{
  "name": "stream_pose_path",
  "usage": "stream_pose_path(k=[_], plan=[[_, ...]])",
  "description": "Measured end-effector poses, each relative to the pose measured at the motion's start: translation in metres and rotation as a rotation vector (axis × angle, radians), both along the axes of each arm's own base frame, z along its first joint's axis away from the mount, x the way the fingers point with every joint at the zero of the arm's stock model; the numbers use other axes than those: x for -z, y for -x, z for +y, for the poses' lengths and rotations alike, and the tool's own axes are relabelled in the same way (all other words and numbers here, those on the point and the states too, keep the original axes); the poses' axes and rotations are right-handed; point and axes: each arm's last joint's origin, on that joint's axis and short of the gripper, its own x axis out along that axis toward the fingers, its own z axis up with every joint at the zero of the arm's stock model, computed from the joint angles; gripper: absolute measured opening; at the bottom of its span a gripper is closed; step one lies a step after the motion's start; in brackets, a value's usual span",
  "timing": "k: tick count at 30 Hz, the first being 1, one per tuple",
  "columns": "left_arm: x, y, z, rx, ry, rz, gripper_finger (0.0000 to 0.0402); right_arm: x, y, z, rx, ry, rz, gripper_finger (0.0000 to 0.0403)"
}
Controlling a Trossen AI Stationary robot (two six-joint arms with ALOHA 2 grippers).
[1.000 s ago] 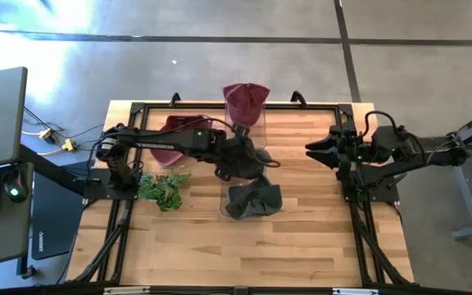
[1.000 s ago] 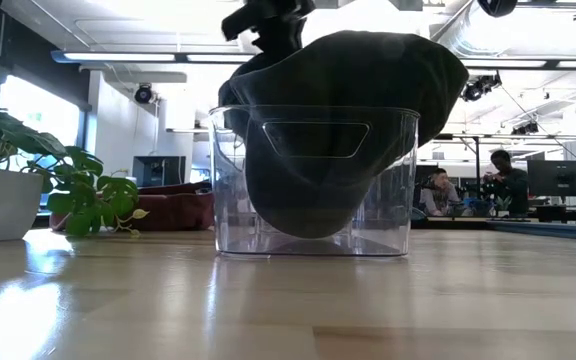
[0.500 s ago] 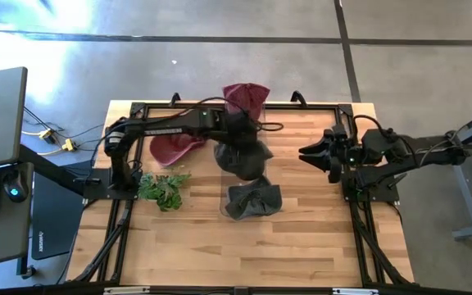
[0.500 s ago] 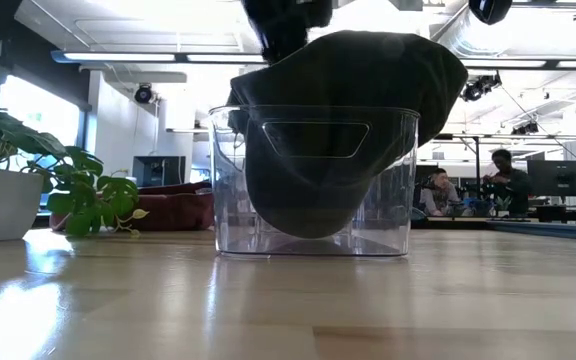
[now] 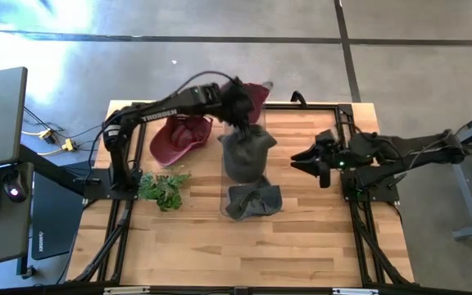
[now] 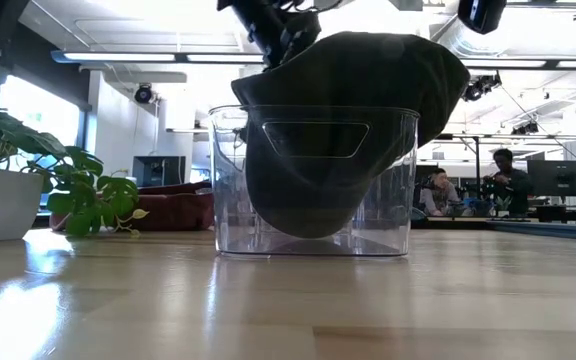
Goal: Pick & Place hat
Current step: Put the black cap into the bottom transparent bin
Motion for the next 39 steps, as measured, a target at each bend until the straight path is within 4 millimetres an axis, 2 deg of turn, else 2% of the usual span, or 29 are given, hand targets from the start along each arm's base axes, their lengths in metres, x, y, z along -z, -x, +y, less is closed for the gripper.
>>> stream_pose_path(k=[5,8,12,14,19,21,24,25,26,28,32,34,36,39], plan=[[-0.011,0.012,0.02,-0.017,0.14,-0.053,0.0194,0.016,-0.023,0.003,-0.011,-0.017,0.099,0.0149],[-0.026,0.022,0.013,-0.003,0.167,-0.018,0.019,0.029,-0.038,0.002,0.019,-0.03,0.168,0.0149],[-0.052,0.04,-0.025,0.072,0.153,0.03,0.0163,0.044,-0.06,-0.004,0.052,-0.042,0.216,0.0145],[-0.052,0.049,-0.051,0.12,0.154,0.113,0.0144,0.05,-0.073,-0.007,0.036,-0.05,0.207,0.0134],[-0.026,0.047,-0.102,0.133,0.153,0.252,0.0097,0.063,-0.091,-0.024,0.088,-0.061,0.225,0.0084],[-0.018,0.043,-0.12,0.106,0.133,0.215,0.008,0.062,-0.091,-0.037,0.135,-0.06,0.225,0.0064],[-0.006,0.055,-0.144,0.05,0.121,0.22,0.0058,0.049,-0.09,-0.059,0.137,0.004,0.186,0.0036],[-0.004,0.056,-0.151,0.033,0.125,0.174,0.0051,0.044,-0.089,-0.067,0.128,0.028,0.172,0.0029],[-0.004,0.057,-0.155,0.014,0.14,0.113,0.0044,0.038,-0.088,-0.075,0.119,0.05,0.157,0.0025],[0.005,0.072,-0.16,-0.046,0.16,0.101,0.0032,0.031,-0.089,-0.092,0.087,0.111,0.144,0.0025],[0.024,0.08,-0.159,-0.135,0.236,0.009,0.0011,0.027,-0.098,-0.125,0.02,0.187,0.218,0.0072],[0.034,0.087,-0.159,-0.164,0.27,0.044,0.0004,0.025,-0.106,-0.14,-0.03,0.212,0.269,0.0114],[0.034,0.083,-0.16,-0.179,0.295,-0.007,0.0001,0.027,-0.117,-0.152,-0.099,0.232,0.326,0.016],[0.035,0.085,-0.162,-0.185,0.3,0.012,0.0001,0.03,-0.137,-0.167,-0.187,0.305,0.411,0.0227]])
